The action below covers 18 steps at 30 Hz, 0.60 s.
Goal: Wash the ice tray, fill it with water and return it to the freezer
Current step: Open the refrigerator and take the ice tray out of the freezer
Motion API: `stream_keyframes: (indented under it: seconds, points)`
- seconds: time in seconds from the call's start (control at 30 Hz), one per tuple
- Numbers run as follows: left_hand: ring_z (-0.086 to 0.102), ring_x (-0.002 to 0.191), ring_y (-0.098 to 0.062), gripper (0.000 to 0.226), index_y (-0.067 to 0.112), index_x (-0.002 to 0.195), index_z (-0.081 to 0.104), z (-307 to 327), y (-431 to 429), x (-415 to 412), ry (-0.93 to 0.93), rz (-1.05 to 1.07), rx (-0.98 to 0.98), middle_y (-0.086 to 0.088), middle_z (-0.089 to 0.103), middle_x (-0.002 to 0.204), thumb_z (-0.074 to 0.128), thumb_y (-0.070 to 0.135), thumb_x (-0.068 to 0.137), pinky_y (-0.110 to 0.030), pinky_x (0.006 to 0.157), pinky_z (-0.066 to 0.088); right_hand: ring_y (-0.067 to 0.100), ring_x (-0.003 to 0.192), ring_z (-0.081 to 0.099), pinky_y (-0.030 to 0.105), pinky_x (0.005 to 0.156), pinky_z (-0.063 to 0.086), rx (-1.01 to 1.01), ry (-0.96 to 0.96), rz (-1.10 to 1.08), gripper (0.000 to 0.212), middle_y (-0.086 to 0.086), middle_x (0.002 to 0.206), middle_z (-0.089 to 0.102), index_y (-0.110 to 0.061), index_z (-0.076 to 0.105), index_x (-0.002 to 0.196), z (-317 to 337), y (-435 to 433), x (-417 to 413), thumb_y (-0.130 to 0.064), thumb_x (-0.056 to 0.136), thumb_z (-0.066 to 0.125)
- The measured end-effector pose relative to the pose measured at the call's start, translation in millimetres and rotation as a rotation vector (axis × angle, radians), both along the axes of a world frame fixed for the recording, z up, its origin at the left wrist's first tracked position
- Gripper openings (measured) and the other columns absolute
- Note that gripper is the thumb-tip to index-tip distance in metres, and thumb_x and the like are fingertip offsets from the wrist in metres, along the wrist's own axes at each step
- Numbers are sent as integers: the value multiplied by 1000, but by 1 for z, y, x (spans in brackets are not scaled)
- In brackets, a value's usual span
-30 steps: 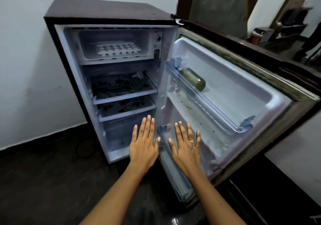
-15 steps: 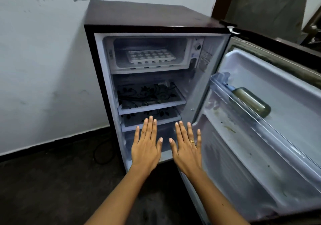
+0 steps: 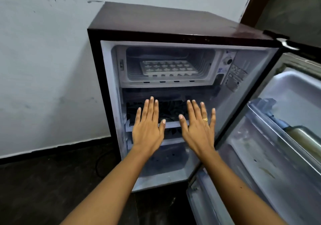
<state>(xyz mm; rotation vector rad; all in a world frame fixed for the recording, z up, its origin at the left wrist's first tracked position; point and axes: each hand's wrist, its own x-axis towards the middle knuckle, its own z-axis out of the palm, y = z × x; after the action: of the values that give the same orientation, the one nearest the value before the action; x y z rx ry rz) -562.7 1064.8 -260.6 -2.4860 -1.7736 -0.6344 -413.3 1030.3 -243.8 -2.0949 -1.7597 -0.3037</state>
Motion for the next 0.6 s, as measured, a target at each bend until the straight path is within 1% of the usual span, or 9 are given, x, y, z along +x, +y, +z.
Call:
stream_keyframes:
  seconds: [0.07, 0.13, 0.2, 0.33, 0.43, 0.47, 0.53, 0.6]
  points:
    - [-28, 137, -13, 61, 12, 144, -19, 4, 26, 7, 13, 23, -12, -1, -27, 151, 7, 43, 99, -32, 113, -17, 19, 146, 8, 36, 110, -22, 30, 16, -8, 73, 0, 155, 25, -21, 19, 149, 6, 27, 8, -57, 88, 5]
    - [-23, 141, -14, 65, 11, 146, -16, 11, 51, 14, -6, 42, -12, -4, -21, 155, 19, 40, 100, -31, 113, -17, 19, 145, 11, 37, 111, -18, 53, 20, -11, 70, 1, 153, 29, -21, 23, 148, 12, 52, 16, -58, 89, 12]
    - [-17, 144, -17, 68, 10, 147, -14, 18, 77, 20, -32, 68, -7, -7, -16, 157, 24, 41, 99, -31, 114, -15, 20, 145, 12, 39, 112, -13, 54, 38, -11, 72, 3, 153, 29, -21, 24, 147, 18, 78, 26, -60, 88, 19]
    - [-10, 145, -23, 79, 10, 147, -15, 29, 127, 31, -73, 134, -21, -11, -12, 158, 31, 48, 96, -35, 117, -7, 23, 145, 10, 44, 116, -2, -8, 77, 23, 81, 5, 156, 19, -21, 16, 149, 23, 129, 49, -67, 83, 23]
    - [-11, 145, -26, 87, 9, 146, -17, 38, 160, 37, -135, 184, -61, -12, -13, 157, 34, 55, 94, -36, 116, -8, 25, 145, 7, 44, 116, 3, -67, 146, 40, 82, 9, 158, 11, -25, 10, 150, 26, 162, 60, -68, 86, 36]
    - [-12, 145, -26, 89, 10, 146, -17, 41, 168, 38, -156, 198, -76, -13, -13, 157, 35, 57, 93, -37, 115, -9, 27, 145, 6, 43, 116, 4, -92, 147, 39, 83, 10, 158, 8, -26, 8, 150, 28, 171, 63, -68, 85, 37]
    - [-13, 144, -27, 93, 10, 146, -17, 44, 183, 39, -215, 210, -112, -13, -14, 157, 37, 60, 90, -37, 115, -9, 29, 145, 5, 44, 116, 5, -135, 163, 36, 87, 12, 158, 5, -28, 4, 150, 34, 191, 68, -71, 82, 38]
    - [-11, 145, -27, 97, 10, 146, -18, 47, 194, 36, -333, 198, -180, -13, -14, 157, 42, 60, 88, -38, 116, -7, 31, 145, 5, 46, 116, 2, -171, 194, 19, 93, 13, 158, 5, -28, 1, 150, 40, 209, 75, -74, 79, 40]
